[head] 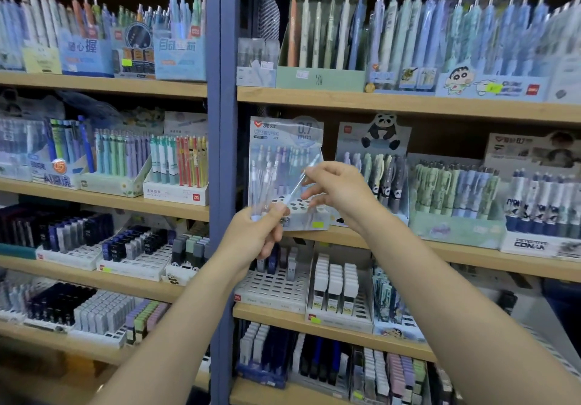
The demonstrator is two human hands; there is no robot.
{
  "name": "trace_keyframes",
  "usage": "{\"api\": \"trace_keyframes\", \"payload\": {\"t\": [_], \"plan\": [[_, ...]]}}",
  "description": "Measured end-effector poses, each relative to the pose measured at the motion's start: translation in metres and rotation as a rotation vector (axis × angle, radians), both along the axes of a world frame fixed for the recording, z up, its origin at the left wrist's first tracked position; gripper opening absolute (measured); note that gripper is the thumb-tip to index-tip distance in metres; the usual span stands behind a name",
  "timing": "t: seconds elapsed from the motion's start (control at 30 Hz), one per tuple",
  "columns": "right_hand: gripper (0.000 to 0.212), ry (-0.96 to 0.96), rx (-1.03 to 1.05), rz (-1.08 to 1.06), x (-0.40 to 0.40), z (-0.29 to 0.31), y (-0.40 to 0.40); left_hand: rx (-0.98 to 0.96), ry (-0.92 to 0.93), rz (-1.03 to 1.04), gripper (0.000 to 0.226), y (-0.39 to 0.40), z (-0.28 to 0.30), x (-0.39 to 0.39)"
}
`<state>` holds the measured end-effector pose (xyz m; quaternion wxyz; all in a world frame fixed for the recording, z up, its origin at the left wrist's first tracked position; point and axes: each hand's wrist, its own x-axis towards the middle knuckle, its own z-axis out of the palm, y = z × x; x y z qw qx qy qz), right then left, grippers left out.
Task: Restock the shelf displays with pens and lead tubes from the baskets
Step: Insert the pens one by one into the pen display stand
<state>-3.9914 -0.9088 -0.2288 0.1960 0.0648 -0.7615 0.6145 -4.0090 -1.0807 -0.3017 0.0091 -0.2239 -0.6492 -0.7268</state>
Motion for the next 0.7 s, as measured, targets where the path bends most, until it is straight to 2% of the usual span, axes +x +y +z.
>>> {"api": "trace_keyframes", "payload": {"t": [0.17, 0.37, 0.5, 0.7], "plan": [[0.033, 0.081, -0.073, -0.04, 0.005, 0.003, 0.008, 0.011, -0.024, 0.034, 0.024, 0.019, 0.002, 0.001], [0.027, 0.263, -0.005, -0.186, 0.011, 0.015, 0.029, -0.07, -0.091, 0.086, 0.036, 0.021, 0.003, -0.002], [0.024, 0.374, 0.092, -0.321, 0.003, 0.02, 0.033, 0.012, -0.106, 0.077, 0.023, 0.018, -0.001, -0.007], [0.025, 0.37, 0.229, -0.381, -0.022, 0.008, 0.019, 0.023, -0.077, 0.104, 0.02, 0.018, 0.0, -0.005]]}}
